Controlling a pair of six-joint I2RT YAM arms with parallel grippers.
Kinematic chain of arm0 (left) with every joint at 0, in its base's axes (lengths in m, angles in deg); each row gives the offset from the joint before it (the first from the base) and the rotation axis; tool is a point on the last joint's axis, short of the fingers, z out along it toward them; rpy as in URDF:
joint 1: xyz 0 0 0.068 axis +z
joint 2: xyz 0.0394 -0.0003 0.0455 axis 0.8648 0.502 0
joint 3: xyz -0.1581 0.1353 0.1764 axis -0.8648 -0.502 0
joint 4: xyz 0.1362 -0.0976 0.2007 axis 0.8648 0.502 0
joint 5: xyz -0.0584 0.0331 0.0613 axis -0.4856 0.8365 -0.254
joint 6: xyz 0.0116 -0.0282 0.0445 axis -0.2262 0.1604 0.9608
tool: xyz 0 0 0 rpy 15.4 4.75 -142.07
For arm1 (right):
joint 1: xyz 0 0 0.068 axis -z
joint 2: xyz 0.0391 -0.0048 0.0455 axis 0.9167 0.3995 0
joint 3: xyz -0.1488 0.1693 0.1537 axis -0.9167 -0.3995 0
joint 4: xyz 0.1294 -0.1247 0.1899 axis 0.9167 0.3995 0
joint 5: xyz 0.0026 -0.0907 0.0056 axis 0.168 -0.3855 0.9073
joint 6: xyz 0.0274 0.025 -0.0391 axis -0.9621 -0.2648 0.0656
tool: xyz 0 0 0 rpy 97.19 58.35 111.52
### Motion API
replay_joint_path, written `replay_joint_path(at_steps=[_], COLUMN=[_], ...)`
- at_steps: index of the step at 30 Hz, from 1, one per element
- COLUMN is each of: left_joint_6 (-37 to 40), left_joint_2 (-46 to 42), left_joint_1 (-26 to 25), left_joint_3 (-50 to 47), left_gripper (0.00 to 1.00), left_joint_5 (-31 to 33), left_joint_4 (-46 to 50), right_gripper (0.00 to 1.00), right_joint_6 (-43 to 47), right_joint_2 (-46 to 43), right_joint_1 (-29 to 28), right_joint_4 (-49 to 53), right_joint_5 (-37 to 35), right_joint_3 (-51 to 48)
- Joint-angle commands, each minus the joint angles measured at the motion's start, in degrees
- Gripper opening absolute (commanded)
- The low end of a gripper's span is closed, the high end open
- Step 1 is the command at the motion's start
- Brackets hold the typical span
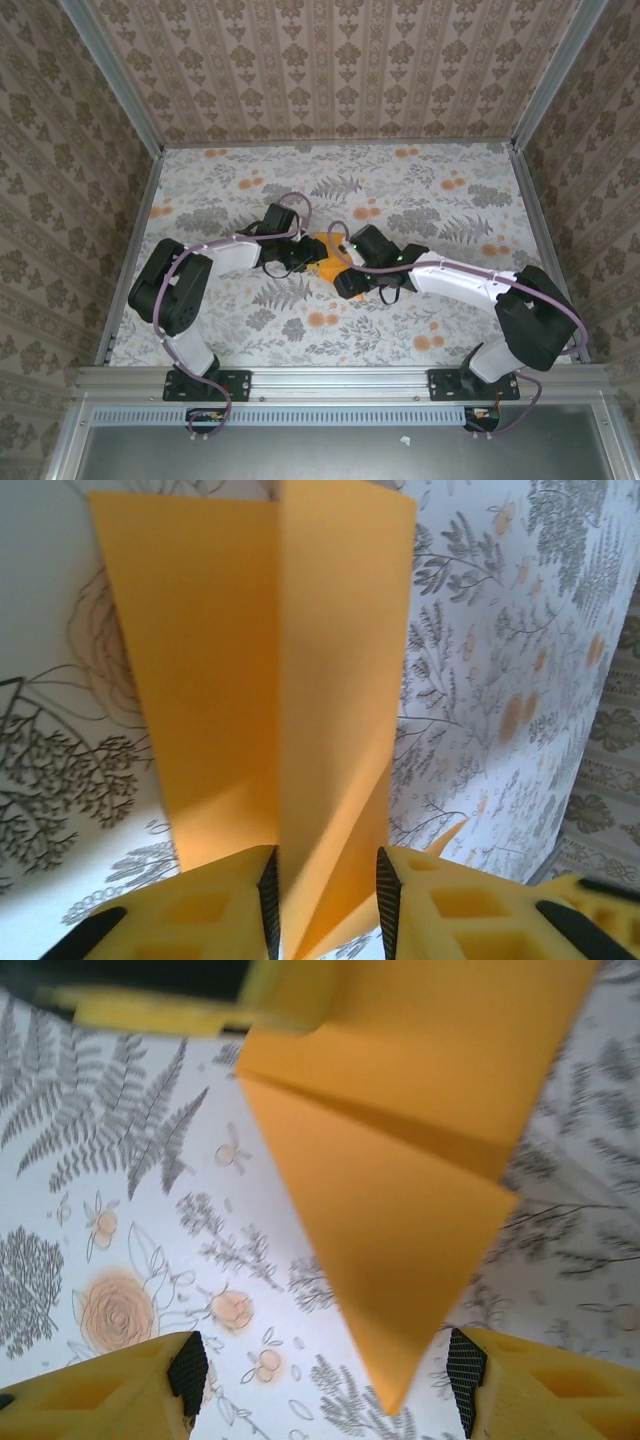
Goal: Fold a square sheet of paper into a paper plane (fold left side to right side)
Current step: Fourth fold the wing at the center of the table.
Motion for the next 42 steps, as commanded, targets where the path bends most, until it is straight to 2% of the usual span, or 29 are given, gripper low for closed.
replay_joint_path(at_steps=[1, 8, 18, 26, 33, 35, 38, 42], left_joint_6=[-1.0, -1.1, -0.5, 0.2, 1.2, 1.4, 2.1, 2.9], left_joint_2=[-0.2, -0.8, -1.0, -1.1, -2.6, -3.5, -5.4, -8.4], left_joint_1=[-0.4, -0.8, -1.0, -0.9, 0.0, 0.6, 1.6, 3.2], left_joint_3=[1.9, 3.5, 4.8, 5.2, 4.8, 4.3, 3.6, 1.9], left_gripper=[0.3, 0.25, 0.23, 0.24, 0.3, 0.37, 0.42, 0.5], left_joint_5=[-1.0, -1.1, -0.8, 0.0, 0.7, 1.0, 1.5, 2.7], left_joint_4=[-0.7, 0.0, 1.8, 3.4, 5.2, 5.9, 7.2, 8.9], right_gripper=[0.67, 0.61, 0.52, 0.38, 0.19, 0.14, 0.08, 0.06], right_joint_6=[0.8, 1.9, 1.9, 1.7, 1.1, 0.8, 0.7, 0.0], right_joint_2=[1.6, 6.8, 10.4, 12.6, 12.9, 12.7, 12.4, 12.2], right_joint_1=[-1.9, -2.5, -2.6, -2.6, -2.2, -2.0, -1.5, -0.5], right_joint_4=[-2.9, -2.8, -2.7, -1.6, -1.3, -1.5, -1.4, -1.4], right_joint_5=[-4.3, -6.4, -9.1, -10.8, -10.9, -10.2, -8.4, -4.2], right_joint_3=[-0.6, 2.3, 4.0, 5.9, 5.8, 5.6, 5.6, 5.4])
